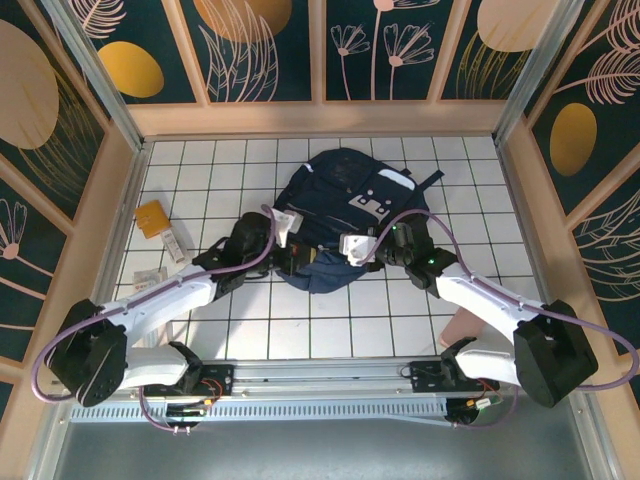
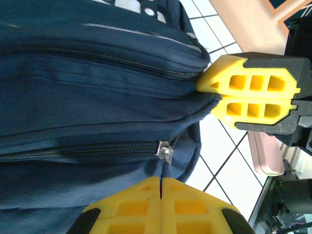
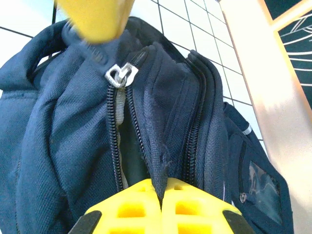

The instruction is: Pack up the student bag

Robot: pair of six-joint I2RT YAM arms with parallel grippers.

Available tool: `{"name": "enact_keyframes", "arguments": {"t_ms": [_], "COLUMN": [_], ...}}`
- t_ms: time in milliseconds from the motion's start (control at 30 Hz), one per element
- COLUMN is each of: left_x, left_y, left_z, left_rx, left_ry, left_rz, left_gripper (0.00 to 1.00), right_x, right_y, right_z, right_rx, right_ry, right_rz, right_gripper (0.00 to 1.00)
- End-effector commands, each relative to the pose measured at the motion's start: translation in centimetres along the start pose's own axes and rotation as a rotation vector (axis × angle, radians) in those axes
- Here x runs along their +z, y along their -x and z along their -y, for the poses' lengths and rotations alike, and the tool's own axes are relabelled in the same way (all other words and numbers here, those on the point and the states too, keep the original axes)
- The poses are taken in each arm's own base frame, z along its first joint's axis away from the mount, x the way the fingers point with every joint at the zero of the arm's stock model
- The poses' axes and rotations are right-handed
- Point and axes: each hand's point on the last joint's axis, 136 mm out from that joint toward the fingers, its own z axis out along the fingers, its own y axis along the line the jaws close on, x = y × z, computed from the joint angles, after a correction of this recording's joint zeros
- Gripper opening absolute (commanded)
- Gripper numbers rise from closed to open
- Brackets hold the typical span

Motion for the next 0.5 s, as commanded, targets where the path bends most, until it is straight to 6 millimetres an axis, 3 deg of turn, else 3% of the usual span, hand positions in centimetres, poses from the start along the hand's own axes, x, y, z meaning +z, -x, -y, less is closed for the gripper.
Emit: {"name": "enact_keyframes", "arguments": {"t_ms": [0, 167, 300, 367, 433, 467], "left_x": [-0.7, 0.0, -0.2, 0.2, 0.8, 0.8], "left_y": [-0.9, -1.1, 0.1, 0.9, 0.7, 0.7], "left_z": [-1.2, -4.0, -8.0, -6.4, -1.4, 0.0], "left_rx": [0.079, 0.162, 0.198, 0.24, 0.284, 0.267], "left_ry": [0.015, 0.116, 0.334, 0.24, -0.033, -0.116], "left_rz": [-0.021, -0.041, 0.002, 0.018, -0.015, -0.026], "left_gripper": [0.0, 0.0, 0.0, 0.0, 0.54, 0.63], "right_x": [-1.2, -2.0, -2.5, -2.9, -2.9, -2.9], "right_y": [-0.2, 0.8, 1.7, 0.9, 1.1, 1.1], "right_z": [1.6, 1.6, 1.2, 1.8, 2.0, 2.1], "right_rx": [-0.079, -0.081, -0.073, -0.051, -0.035, -0.032], "right_ry": [-0.08, -0.091, -0.085, -0.104, -0.108, -0.108], "right_rz": [-0.031, 0.014, 0.059, 0.043, 0.054, 0.053], "right_gripper": [0.0, 0.0, 0.0, 0.0, 0.0, 0.0]}}
